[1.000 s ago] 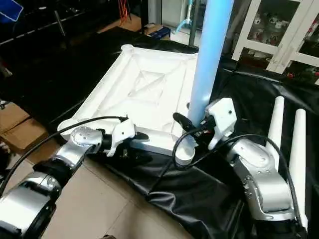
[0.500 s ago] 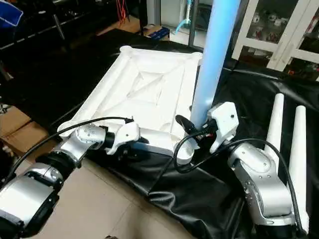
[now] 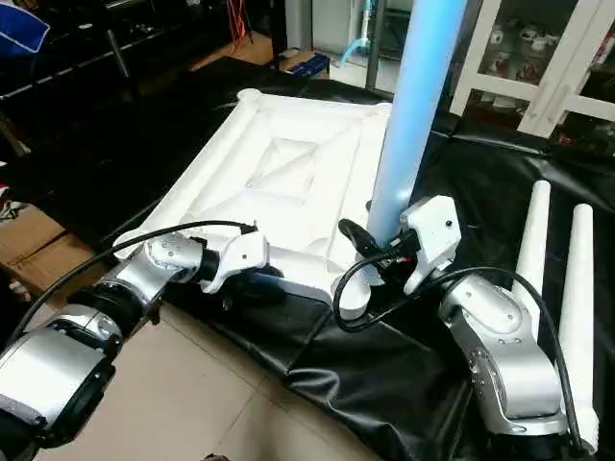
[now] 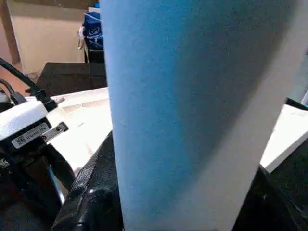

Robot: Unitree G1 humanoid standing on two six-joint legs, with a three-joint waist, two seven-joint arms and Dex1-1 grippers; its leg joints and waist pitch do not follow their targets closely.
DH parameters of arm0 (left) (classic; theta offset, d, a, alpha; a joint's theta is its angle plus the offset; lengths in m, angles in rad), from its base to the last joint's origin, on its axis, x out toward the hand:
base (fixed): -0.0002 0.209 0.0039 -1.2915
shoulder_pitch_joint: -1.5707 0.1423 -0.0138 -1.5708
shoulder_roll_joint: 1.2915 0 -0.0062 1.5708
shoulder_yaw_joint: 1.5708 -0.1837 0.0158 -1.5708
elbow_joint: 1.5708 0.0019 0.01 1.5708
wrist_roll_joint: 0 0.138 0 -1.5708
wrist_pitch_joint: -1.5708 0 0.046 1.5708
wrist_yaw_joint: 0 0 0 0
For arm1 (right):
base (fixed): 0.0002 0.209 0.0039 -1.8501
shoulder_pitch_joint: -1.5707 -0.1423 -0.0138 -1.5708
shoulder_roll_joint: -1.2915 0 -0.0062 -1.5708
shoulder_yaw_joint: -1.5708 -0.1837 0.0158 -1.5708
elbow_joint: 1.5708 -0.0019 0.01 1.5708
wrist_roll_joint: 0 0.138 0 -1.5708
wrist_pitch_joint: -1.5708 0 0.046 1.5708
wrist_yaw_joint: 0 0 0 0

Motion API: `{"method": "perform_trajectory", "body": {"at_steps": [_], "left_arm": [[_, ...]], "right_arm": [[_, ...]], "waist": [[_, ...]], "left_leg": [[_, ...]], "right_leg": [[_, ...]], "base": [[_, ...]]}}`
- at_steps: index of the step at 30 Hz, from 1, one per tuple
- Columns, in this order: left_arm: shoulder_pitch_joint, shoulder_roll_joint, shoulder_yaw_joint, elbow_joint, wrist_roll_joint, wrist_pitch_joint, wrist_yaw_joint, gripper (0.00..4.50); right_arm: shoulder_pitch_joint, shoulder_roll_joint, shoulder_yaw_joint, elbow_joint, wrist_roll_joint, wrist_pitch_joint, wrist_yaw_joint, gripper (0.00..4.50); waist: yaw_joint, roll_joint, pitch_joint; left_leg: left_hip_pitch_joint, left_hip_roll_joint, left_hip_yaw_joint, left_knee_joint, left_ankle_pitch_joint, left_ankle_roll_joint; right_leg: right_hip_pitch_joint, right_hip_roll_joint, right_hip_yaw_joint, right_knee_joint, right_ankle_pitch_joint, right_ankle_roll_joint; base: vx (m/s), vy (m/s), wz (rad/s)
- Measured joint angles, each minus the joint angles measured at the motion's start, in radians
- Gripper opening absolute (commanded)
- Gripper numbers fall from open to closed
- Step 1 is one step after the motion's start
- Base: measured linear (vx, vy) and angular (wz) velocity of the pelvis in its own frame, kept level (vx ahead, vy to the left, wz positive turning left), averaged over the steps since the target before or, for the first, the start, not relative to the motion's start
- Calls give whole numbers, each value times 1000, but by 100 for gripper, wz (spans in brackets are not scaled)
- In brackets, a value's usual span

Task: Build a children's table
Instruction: Insert table leg to table base

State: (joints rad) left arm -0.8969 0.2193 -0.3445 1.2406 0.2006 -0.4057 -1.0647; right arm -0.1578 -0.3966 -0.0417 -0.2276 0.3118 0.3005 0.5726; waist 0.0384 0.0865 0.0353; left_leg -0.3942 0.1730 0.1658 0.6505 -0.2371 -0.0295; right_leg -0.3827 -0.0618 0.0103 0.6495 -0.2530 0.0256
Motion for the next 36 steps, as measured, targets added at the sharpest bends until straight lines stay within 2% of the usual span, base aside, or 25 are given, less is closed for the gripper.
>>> {"method": "perform_trajectory", "body": {"at_steps": [10,13,17,20,23,26,31,32,34,36], "left_arm": [[27,15,-10,-28,37,-20,44,85],[57,34,-18,-65,43,-11,67,83],[110,60,6,-146,31,62,85,83],[151,82,28,-218,23,124,89,83],[193,103,37,-304,12,189,88,83],[231,111,44,-412,4,282,82,83],[303,137,62,-569,-20,385,46,81],[325,153,64,-605,-32,388,27,80],[351,171,65,-640,-44,377,5,80],[357,170,61,-653,-45,369,0,78]], "right_arm": [[-11,27,11,0,-1,-1,-12,186],[-22,40,13,0,-1,9,-38,186],[-25,54,15,10,-1,24,-47,186],[-30,60,19,24,-4,24,-48,186],[-44,67,31,42,-1,33,-44,186],[-85,68,52,50,4,50,-27,186],[-160,68,59,98,21,60,22,186],[-171,71,59,118,27,60,29,186],[-193,80,59,154,39,61,43,186],[-206,94,63,178,54,70,63,186]], "waist": [[-4,2,-2],[-13,3,-3],[-36,0,-6],[-52,-2,-6],[-61,-5,-6],[-62,-7,-6],[-59,-24,-6],[-58,-30,-7],[-55,-36,-8],[-47,-44,-8]], "left_leg": [[1,0,0,1,0,0],[4,0,1,0,0,0],[11,1,2,-3,2,-3],[12,2,2,-4,2,-3],[12,2,3,-4,2,-3],[11,2,3,-4,2,-3],[9,2,3,-5,2,-3],[9,2,3,-6,2,-3],[9,2,3,-7,2,-3],[9,2,3,-7,2,-3]], "right_leg": [[1,0,0,0,-1,-1],[3,0,2,1,0,-1],[7,1,2,2,0,-1],[8,1,2,3,0,-1],[8,1,2,2,0,-1],[6,1,2,2,0,-1],[3,1,1,2,-1,-1],[3,1,1,2,-1,-2],[3,1,0,2,-2,-3],[3,1,1,1,-2,-3]], "base": [[0,0,0],[0,0,0],[0,0,0],[0,0,0],[0,0,0],[0,0,0],[0,0,0],[0,0,0],[0,0,0],[0,0,0]]}}
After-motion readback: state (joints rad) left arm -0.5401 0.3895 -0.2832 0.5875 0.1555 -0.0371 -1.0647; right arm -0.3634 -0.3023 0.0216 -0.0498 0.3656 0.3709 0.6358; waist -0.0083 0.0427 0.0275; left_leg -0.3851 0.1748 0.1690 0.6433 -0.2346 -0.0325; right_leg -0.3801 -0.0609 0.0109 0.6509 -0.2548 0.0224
